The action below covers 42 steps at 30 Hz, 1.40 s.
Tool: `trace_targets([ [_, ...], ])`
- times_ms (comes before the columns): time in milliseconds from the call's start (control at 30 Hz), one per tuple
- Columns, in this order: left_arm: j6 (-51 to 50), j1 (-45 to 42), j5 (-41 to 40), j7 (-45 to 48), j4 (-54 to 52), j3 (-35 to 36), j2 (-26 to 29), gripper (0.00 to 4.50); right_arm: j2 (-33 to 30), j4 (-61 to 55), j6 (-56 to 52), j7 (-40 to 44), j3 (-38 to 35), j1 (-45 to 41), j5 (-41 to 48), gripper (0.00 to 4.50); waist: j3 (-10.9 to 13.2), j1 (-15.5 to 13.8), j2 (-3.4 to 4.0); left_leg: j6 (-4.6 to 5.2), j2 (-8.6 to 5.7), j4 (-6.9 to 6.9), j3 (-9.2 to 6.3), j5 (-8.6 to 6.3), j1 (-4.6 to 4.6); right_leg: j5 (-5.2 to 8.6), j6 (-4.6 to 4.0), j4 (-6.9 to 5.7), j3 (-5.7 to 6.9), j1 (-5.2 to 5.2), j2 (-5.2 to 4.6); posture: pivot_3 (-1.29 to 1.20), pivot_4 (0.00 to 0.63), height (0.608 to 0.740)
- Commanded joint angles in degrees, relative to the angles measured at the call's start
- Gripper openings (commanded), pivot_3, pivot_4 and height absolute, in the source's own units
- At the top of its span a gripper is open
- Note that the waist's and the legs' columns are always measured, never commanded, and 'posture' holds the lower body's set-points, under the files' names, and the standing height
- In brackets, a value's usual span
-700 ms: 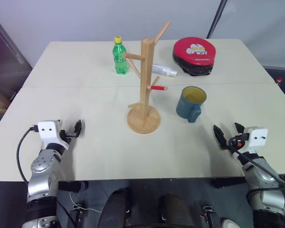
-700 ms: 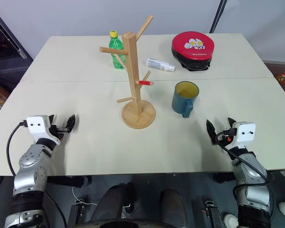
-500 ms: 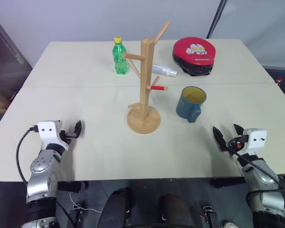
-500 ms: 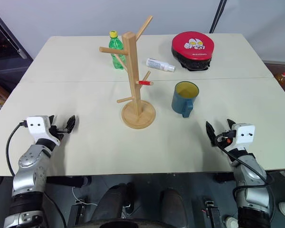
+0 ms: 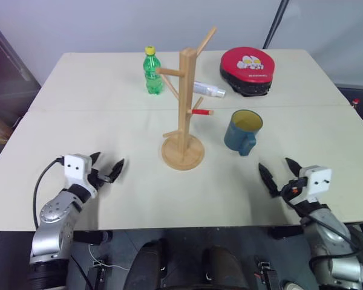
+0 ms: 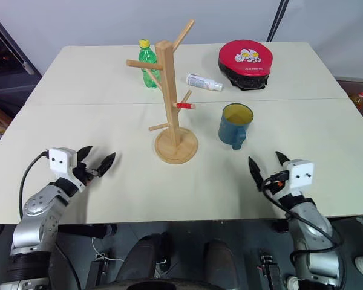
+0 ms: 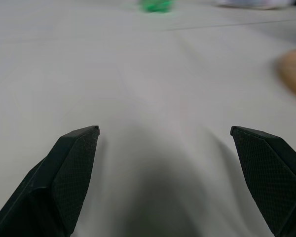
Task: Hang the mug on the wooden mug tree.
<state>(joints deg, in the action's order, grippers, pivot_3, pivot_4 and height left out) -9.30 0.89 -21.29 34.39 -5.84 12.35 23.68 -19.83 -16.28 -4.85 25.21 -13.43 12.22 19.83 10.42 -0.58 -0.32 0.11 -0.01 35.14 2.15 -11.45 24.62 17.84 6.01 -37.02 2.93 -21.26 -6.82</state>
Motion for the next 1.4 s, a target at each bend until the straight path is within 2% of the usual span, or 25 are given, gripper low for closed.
trace_targets([
  [33, 1.13, 1.71, -2.10, 7.15, -5.53, -3.53, 1.96, 4.50, -0.57, -6.16, 0.63, 1.26, 4.94, 2.66, -3.32, 4.43, 0.00, 0.03, 0.01, -0.01, 0.00, -0.02, 0.00, -0.01, 0.00, 0.01, -0.02, 0.03, -0.01, -0.01, 0.00, 0.00, 0.150, 0.740],
  [233, -0.75, 1.90, -3.59, 12.98, -9.09, -7.24, 4.12, 4.50, 0.54, -7.03, 0.84, 1.09, 9.15, 2.43, -4.44, 4.43, 0.00, 0.11, 0.01, -0.03, 0.02, -0.02, -0.01, -0.02, 0.00, 0.03, -0.16, 0.15, -0.04, -0.14, -0.01, 0.00, 0.150, 0.740],
  [500, -3.23, 0.31, -4.36, 15.69, -14.47, -11.41, 5.63, 4.50, 1.96, -3.05, 0.41, 0.76, 13.11, -4.04, -5.99, 4.43, 0.00, 0.18, 0.02, -0.02, 0.02, -0.04, -0.01, -0.02, 0.00, 0.03, -0.17, 0.22, -0.04, -0.14, 0.00, 0.00, 0.150, 0.740],
  [800, -4.33, -0.77, -4.24, 16.45, -16.74, -13.27, 5.88, 4.50, 2.54, -1.78, 0.31, 0.47, 14.24, -6.00, -6.39, 4.43, 0.00, 0.02, 0.01, 0.05, 0.00, -0.03, 0.00, 0.02, 0.03, 0.02, -0.15, 0.23, -0.03, -0.05, 0.01, 0.00, 0.150, 0.740],
  [1200, -3.96, -1.34, -4.12, 17.51, -15.92, -13.86, 5.74, 4.50, 2.37, -4.65, -1.95, -0.59, 13.60, -3.46, -5.17, 4.43, 0.00, 0.05, 0.01, 0.11, 0.00, -0.02, 0.00, 0.05, 0.04, 0.01, -0.14, 0.19, -0.02, -0.04, 0.03, 0.00, 0.150, 0.740],
  [1300, -3.94, -1.18, -4.10, 17.69, -15.90, -13.77, 5.77, 4.50, 2.64, -5.09, -2.43, -0.62, 13.96, -3.50, -4.81, 3.15, 0.01, 0.04, 0.01, 0.11, 0.00, -0.02, 0.00, 0.06, 0.04, 0.01, -0.13, 0.16, -0.02, -0.04, 0.04, 0.00, 0.150, 0.740],
  [1400, -4.07, -1.08, -4.03, 17.73, -16.05, -13.71, 5.77, 4.50, 2.92, -4.98, -2.72, -0.83, 14.23, -4.29, -4.72, 1.55, 0.01, 0.03, 0.01, 0.11, 0.00, -0.02, 0.00, 0.06, 0.04, 0.01, -0.14, 0.17, -0.02, -0.05, 0.03, 0.00, 0.150, 0.740],
])
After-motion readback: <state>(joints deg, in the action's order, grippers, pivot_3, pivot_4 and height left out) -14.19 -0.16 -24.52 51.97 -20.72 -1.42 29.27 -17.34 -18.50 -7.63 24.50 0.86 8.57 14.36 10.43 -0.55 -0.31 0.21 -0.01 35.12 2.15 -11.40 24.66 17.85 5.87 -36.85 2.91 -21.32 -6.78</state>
